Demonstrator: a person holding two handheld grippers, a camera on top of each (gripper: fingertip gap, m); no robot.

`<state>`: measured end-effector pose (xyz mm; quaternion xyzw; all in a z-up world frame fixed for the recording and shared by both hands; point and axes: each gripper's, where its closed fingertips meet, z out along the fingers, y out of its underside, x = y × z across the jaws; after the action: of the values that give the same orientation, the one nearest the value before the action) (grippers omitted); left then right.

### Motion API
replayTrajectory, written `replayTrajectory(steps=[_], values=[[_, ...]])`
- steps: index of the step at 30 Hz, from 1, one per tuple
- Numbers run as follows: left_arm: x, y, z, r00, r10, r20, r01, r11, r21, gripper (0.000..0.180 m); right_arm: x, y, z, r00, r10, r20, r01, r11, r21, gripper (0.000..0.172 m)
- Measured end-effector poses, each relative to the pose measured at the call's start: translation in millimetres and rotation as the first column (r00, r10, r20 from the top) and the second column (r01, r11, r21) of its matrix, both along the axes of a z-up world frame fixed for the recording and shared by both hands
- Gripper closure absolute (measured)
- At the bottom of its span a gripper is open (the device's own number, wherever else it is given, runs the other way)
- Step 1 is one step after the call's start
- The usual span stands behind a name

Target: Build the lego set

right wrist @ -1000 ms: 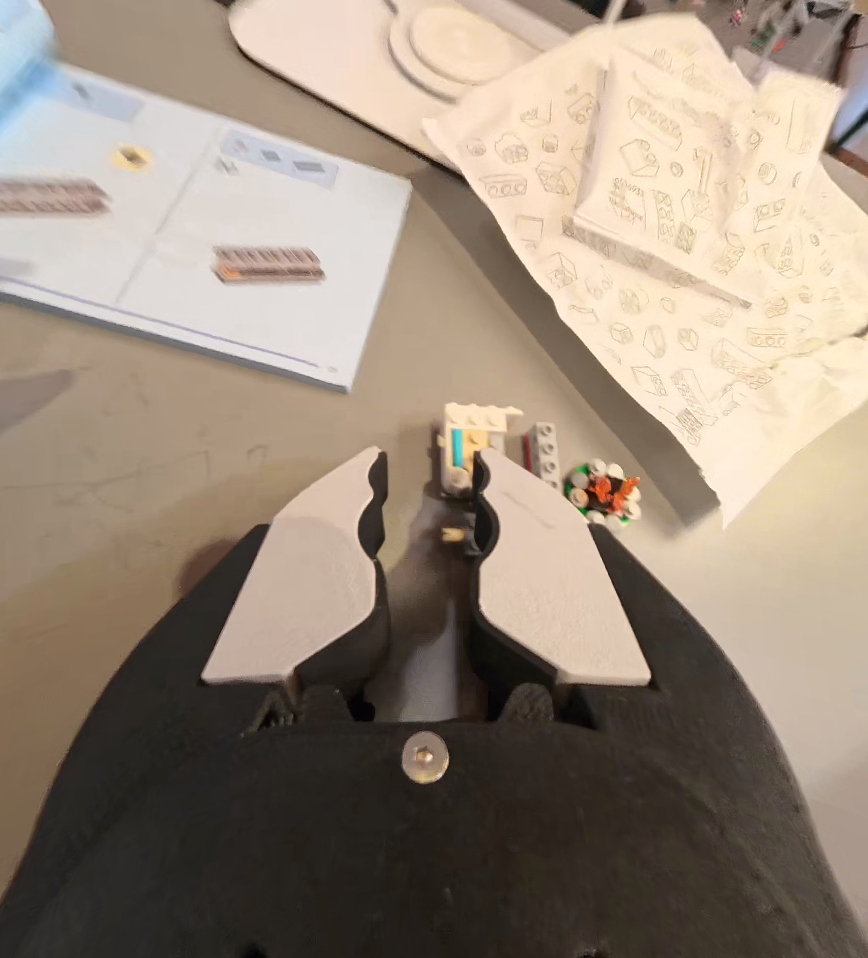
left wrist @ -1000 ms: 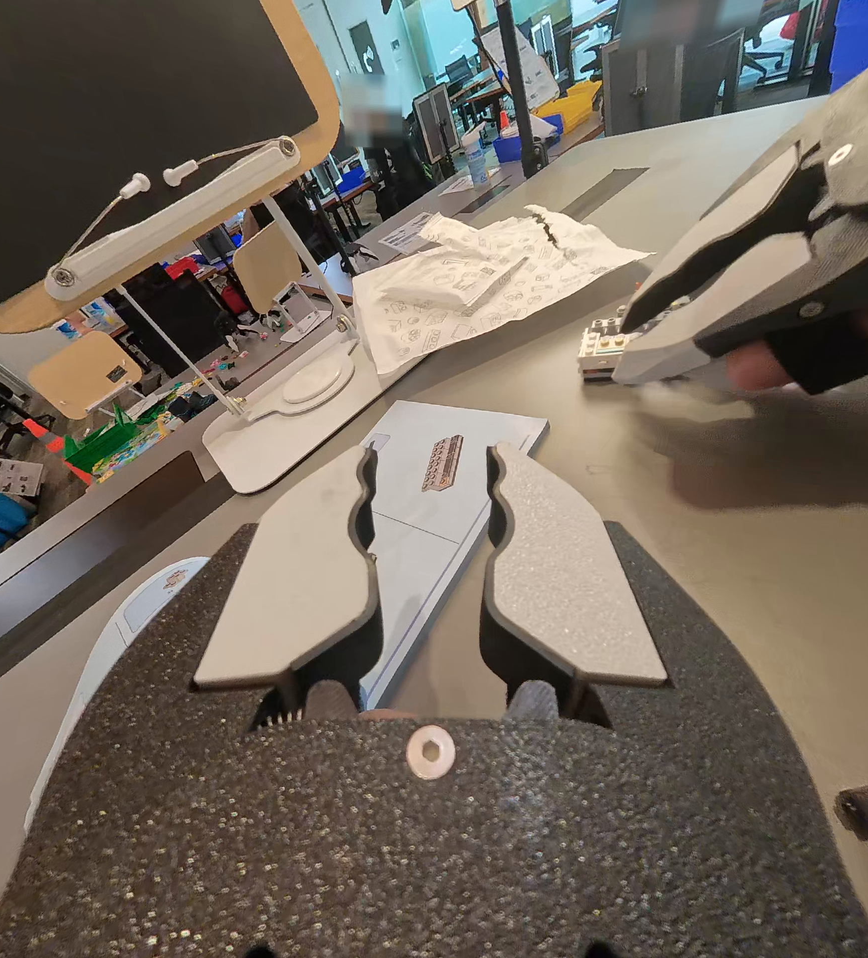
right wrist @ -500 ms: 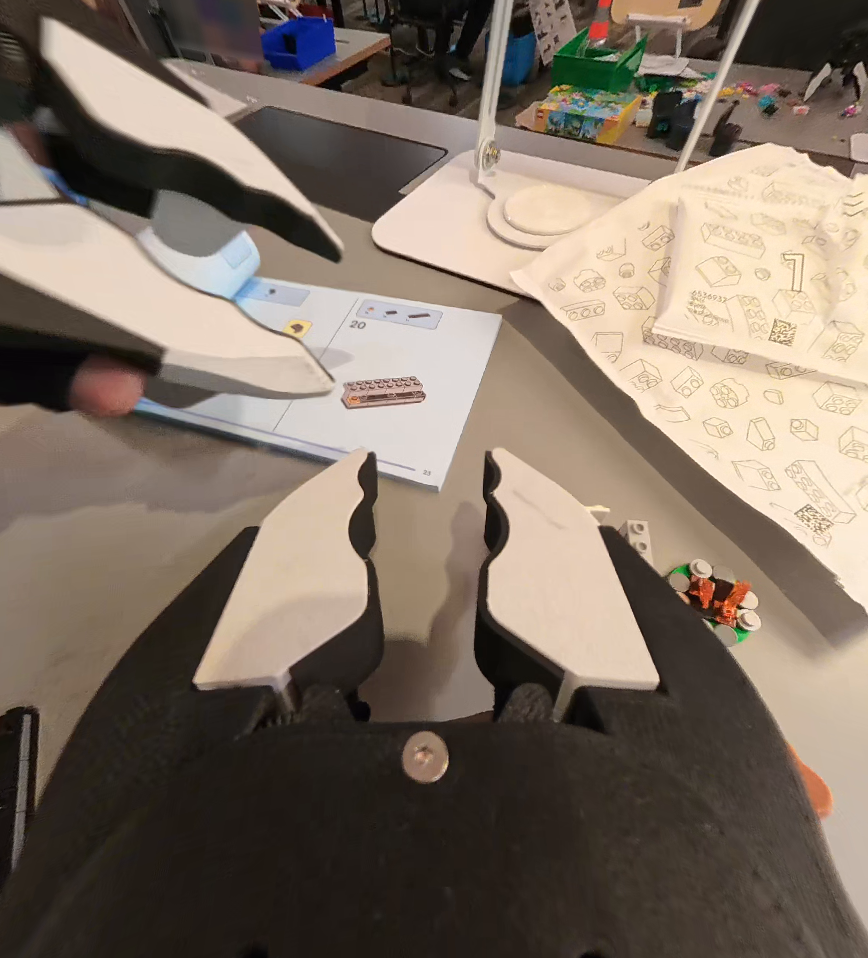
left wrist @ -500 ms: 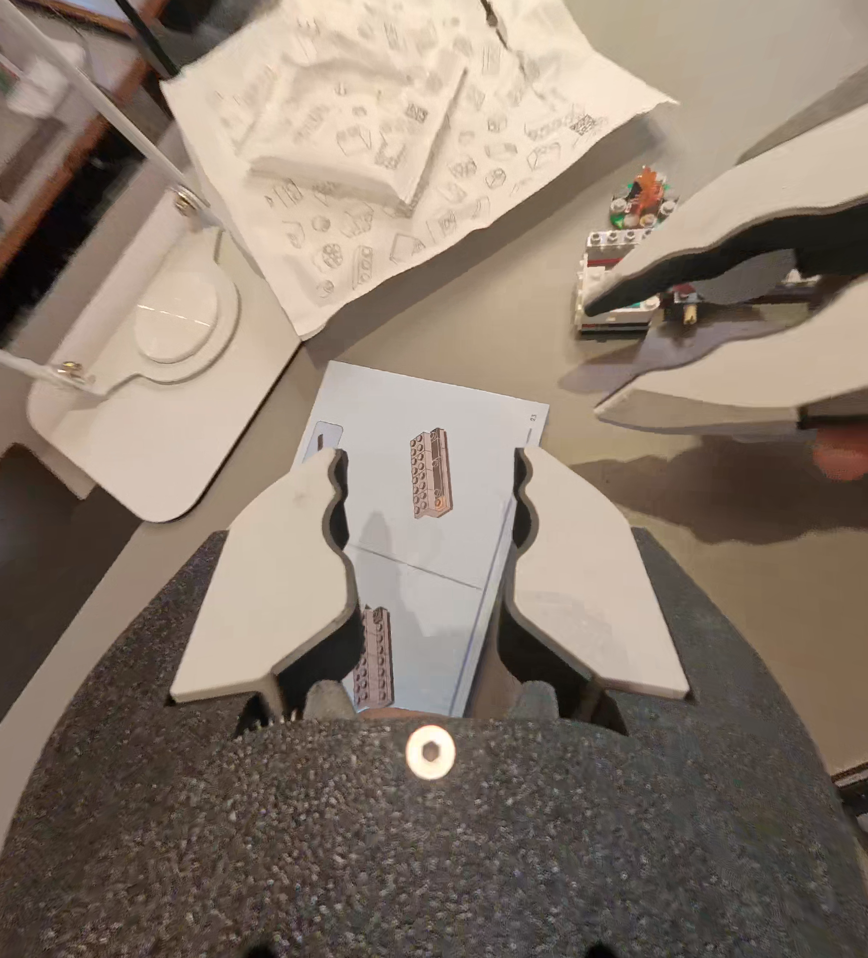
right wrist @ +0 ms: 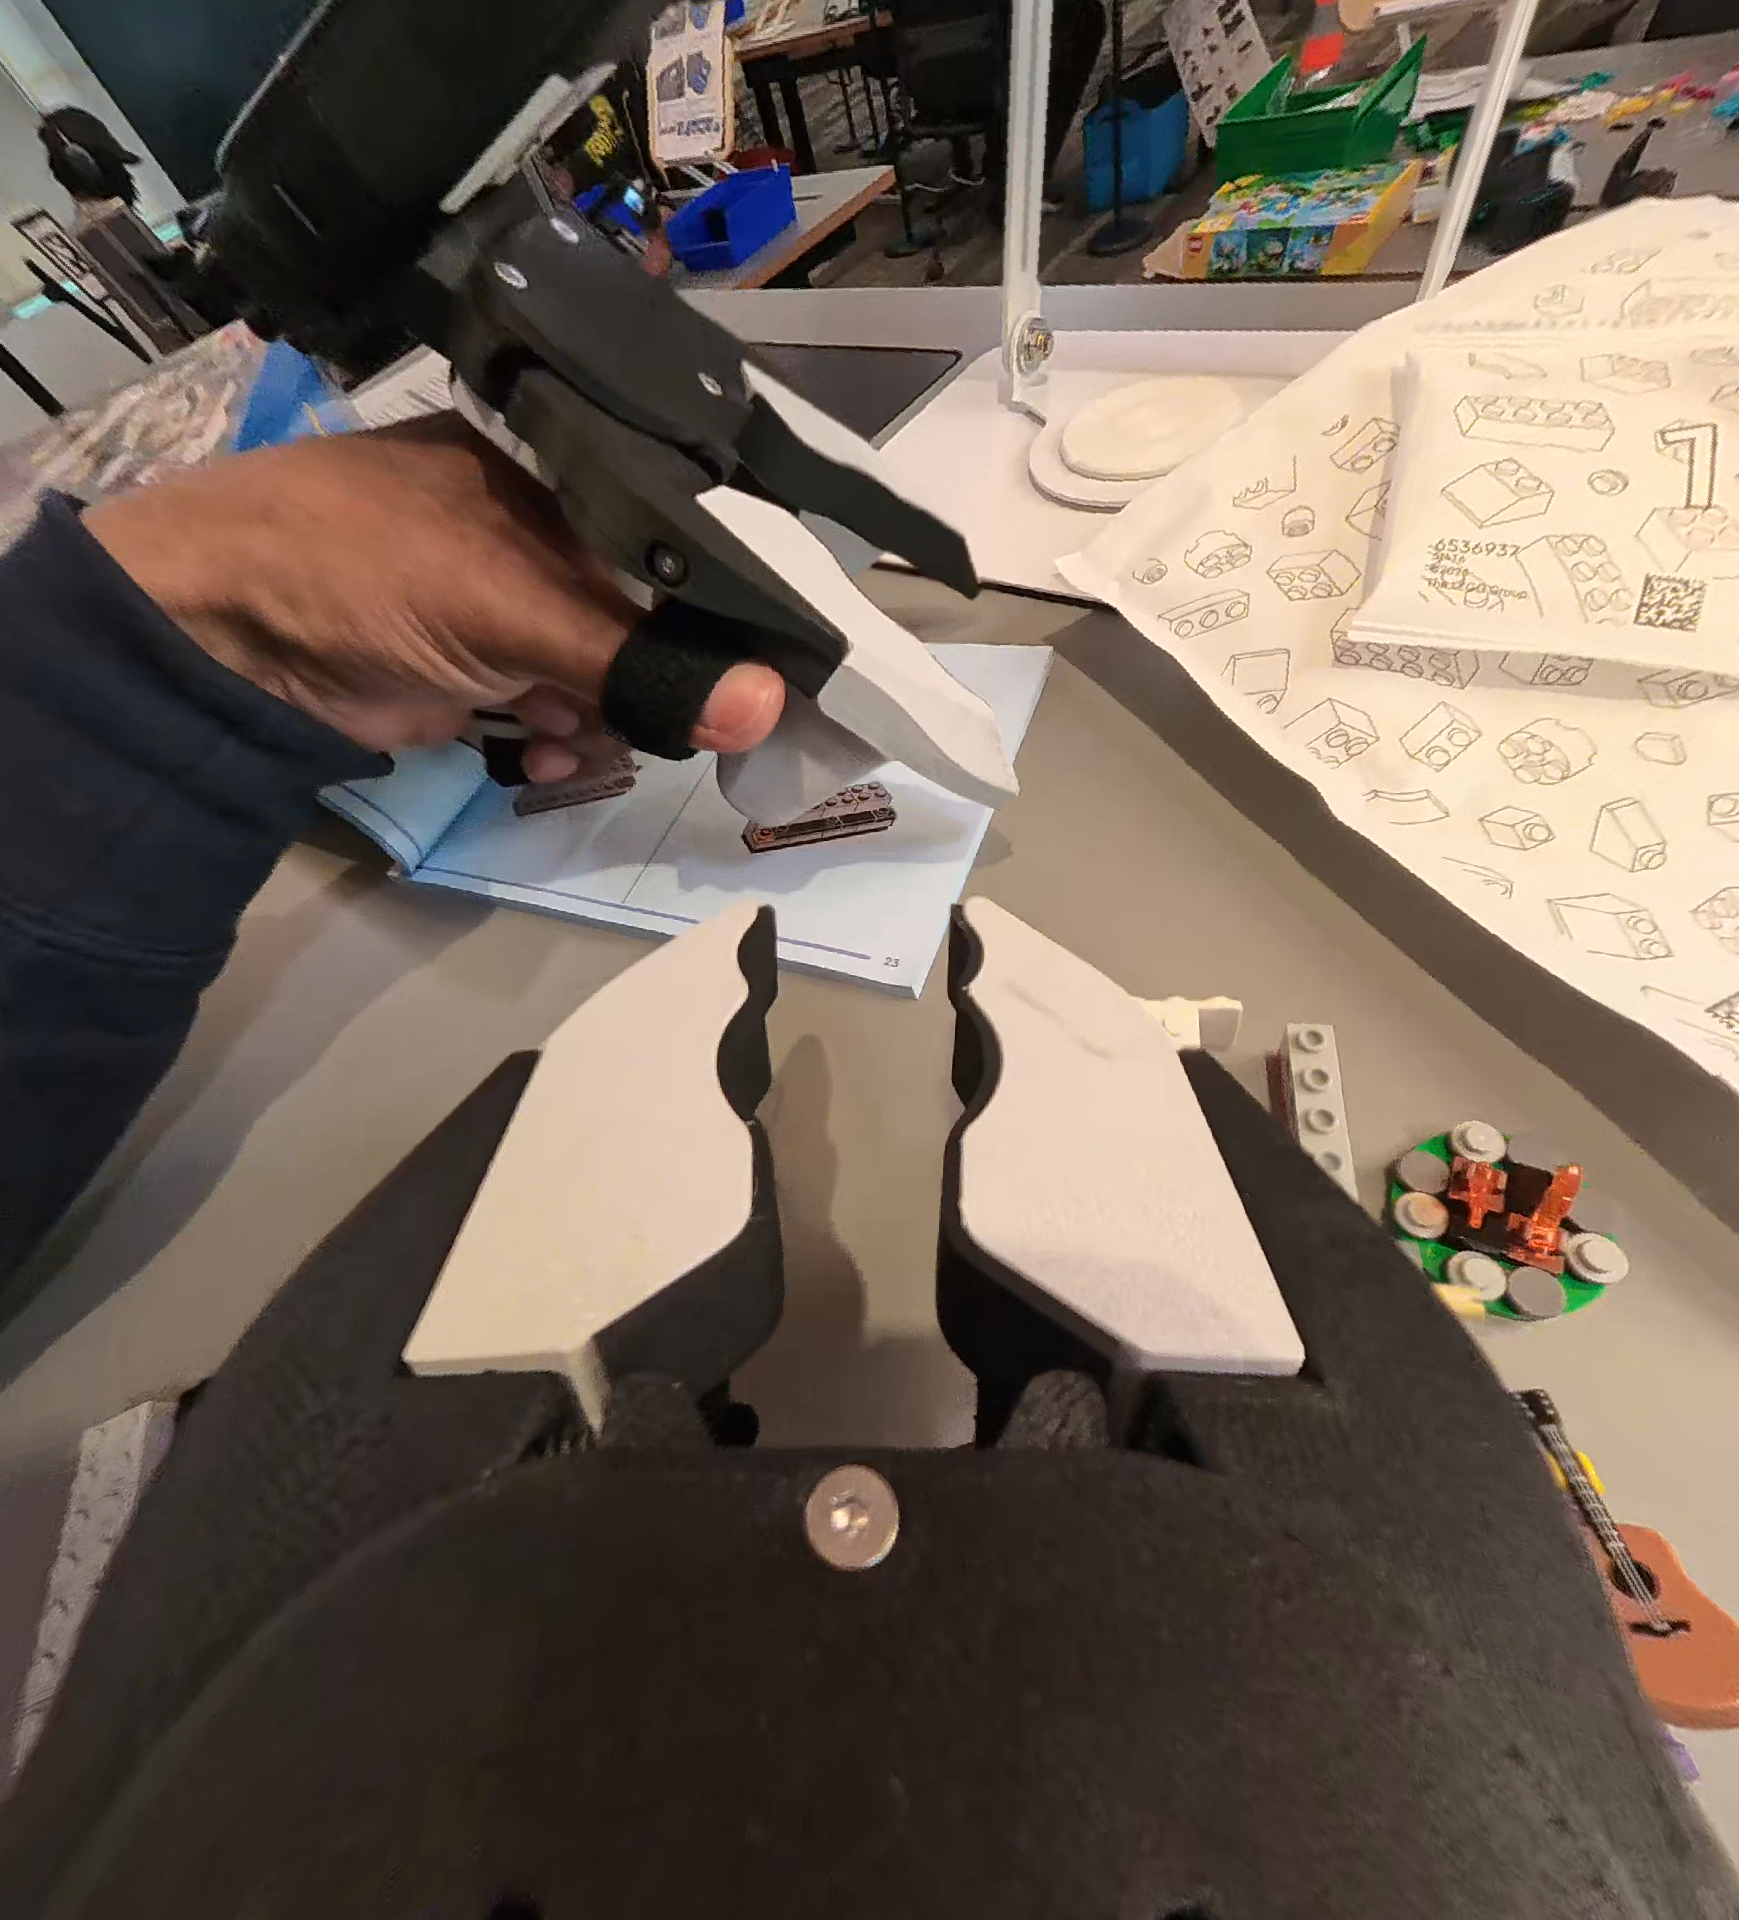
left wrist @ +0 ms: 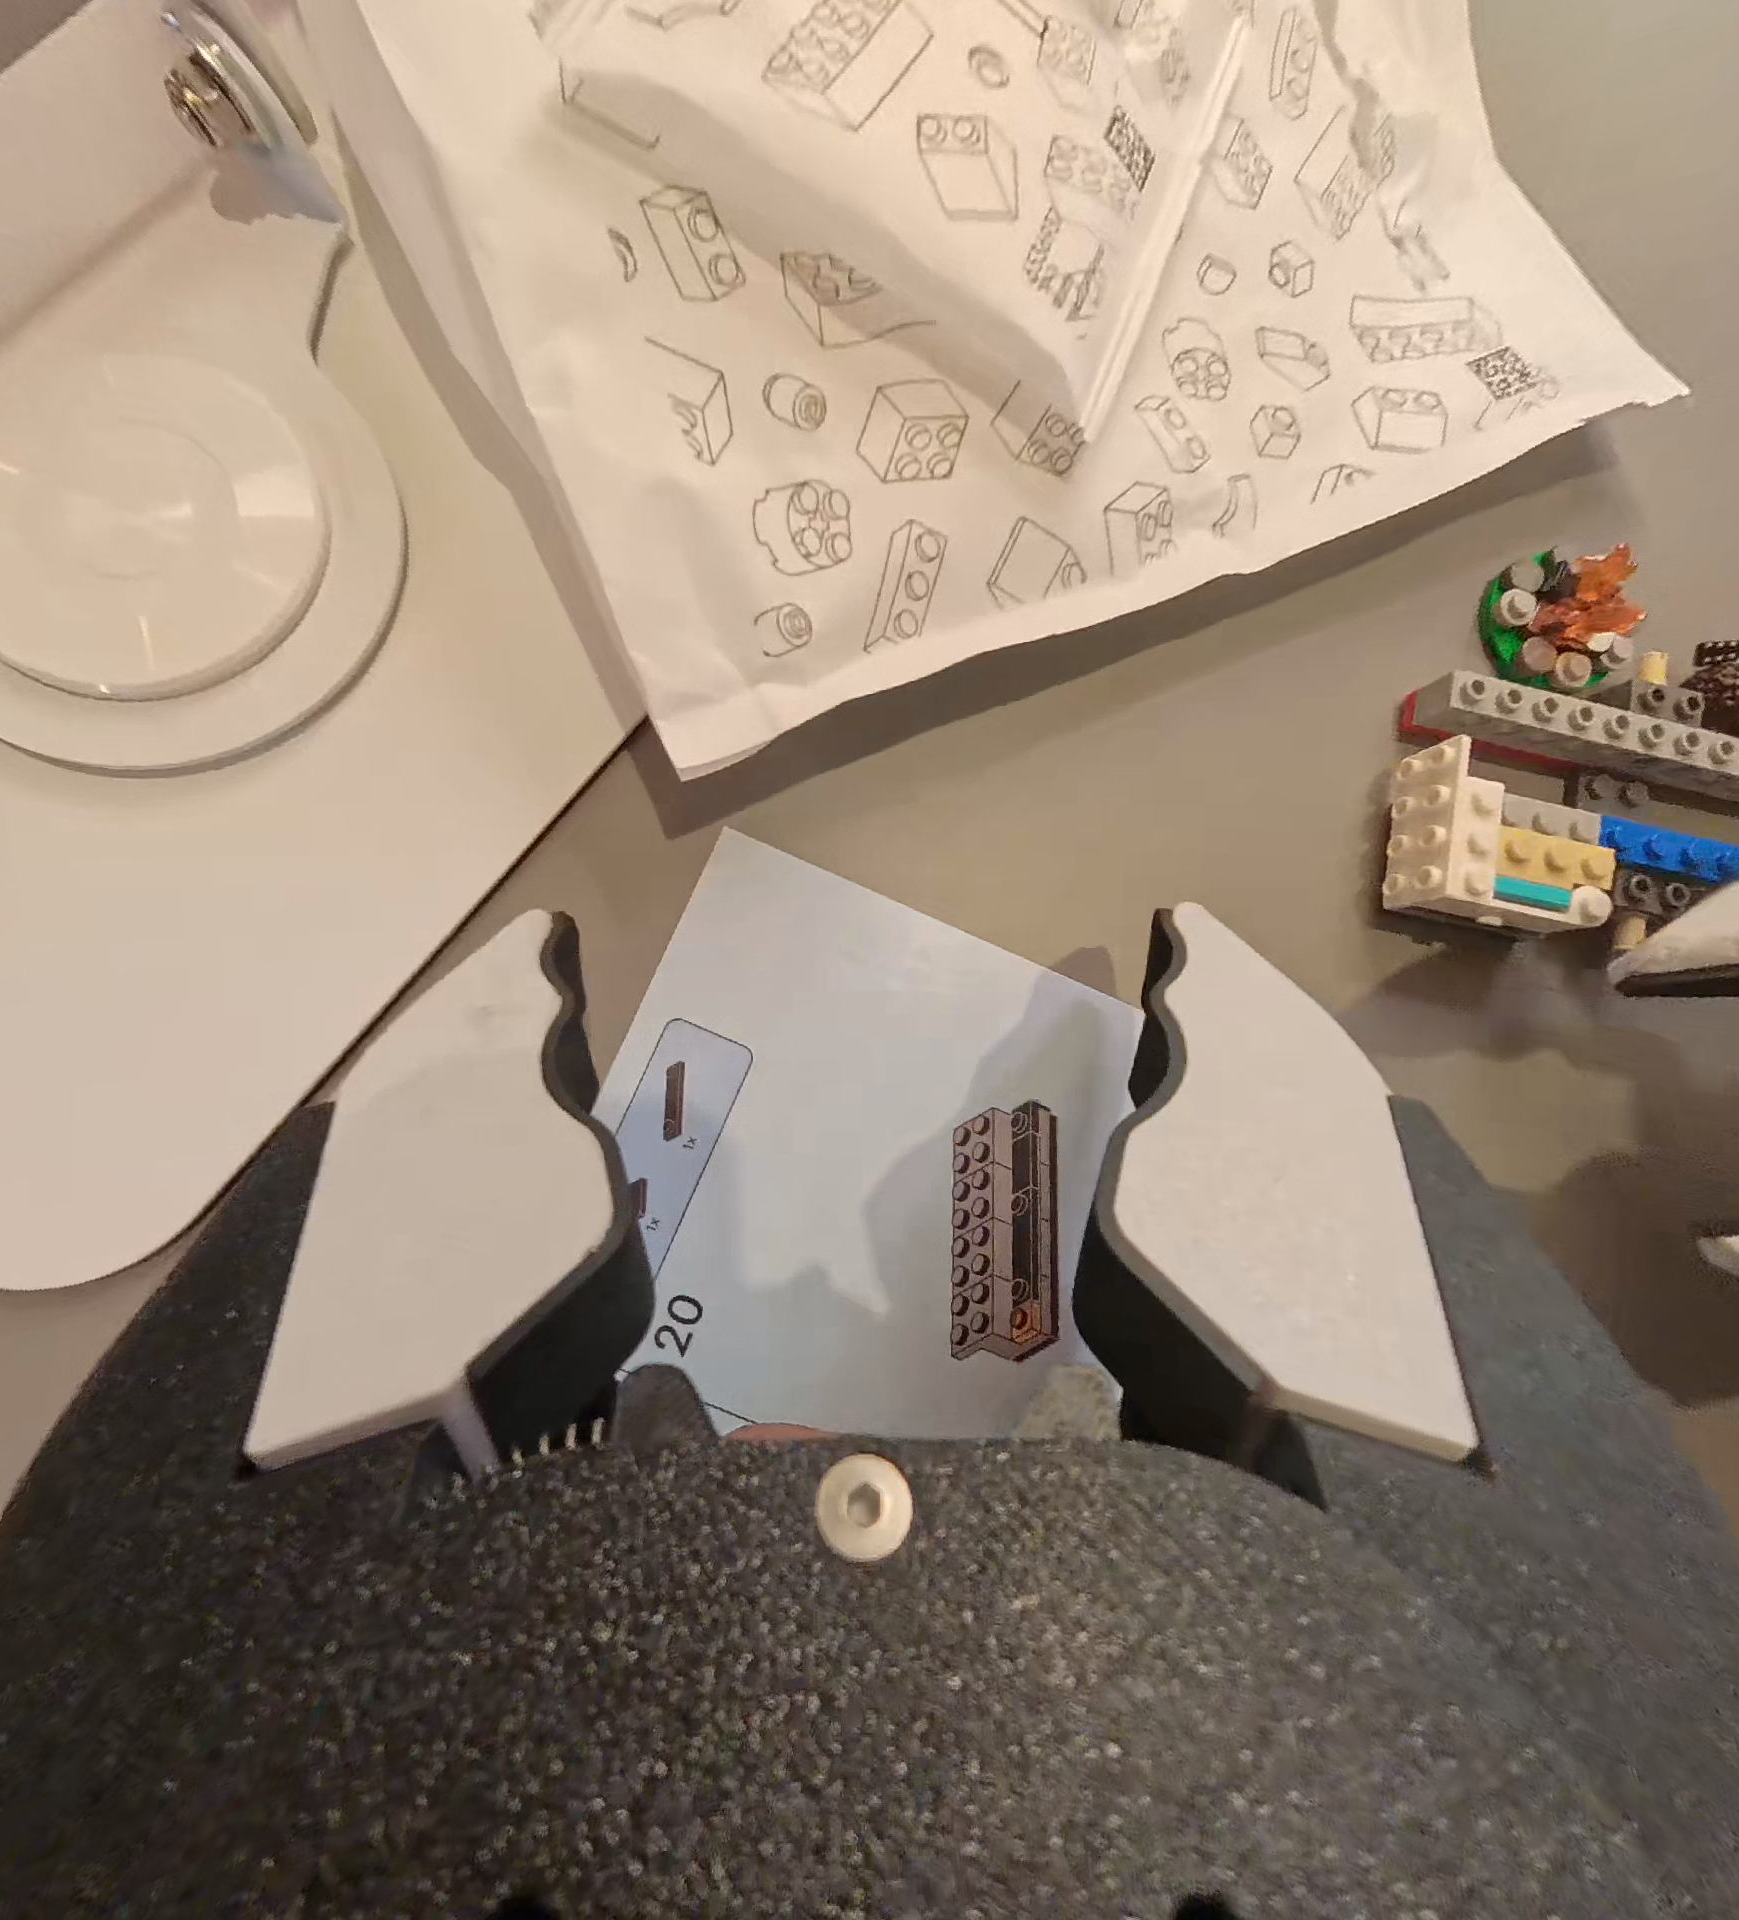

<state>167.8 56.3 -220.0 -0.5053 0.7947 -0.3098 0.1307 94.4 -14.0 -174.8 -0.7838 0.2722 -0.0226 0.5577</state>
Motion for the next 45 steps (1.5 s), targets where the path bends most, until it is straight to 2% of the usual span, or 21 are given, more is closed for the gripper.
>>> replayTrajectory(steps=[4,8,45], values=[[-2.6,-6.9,-2.2,1.0,-0.01,-0.026,0.009,0.999,-0.043,0.082,0.4,-0.1,-0.8,1.0,-0.001,-0.004,0.001,1.0,-0.002,0.141],[-2.8,-6.7,-7.5,0.999,-0.01,-0.038,0.009,1.0,-0.026,0.083,-1.2,1.2,-1.4,1.0,0.002,0.024,-0.001,1.0,-0.024,0.142],[-8.4,-6.2,-4.6,0.998,-0.041,-0.038,0.042,0.999,0.027,0.088,1.4,0.7,-3.6,1.0,0.003,-0.022,-0.003,1.0,-0.012,0.143]])
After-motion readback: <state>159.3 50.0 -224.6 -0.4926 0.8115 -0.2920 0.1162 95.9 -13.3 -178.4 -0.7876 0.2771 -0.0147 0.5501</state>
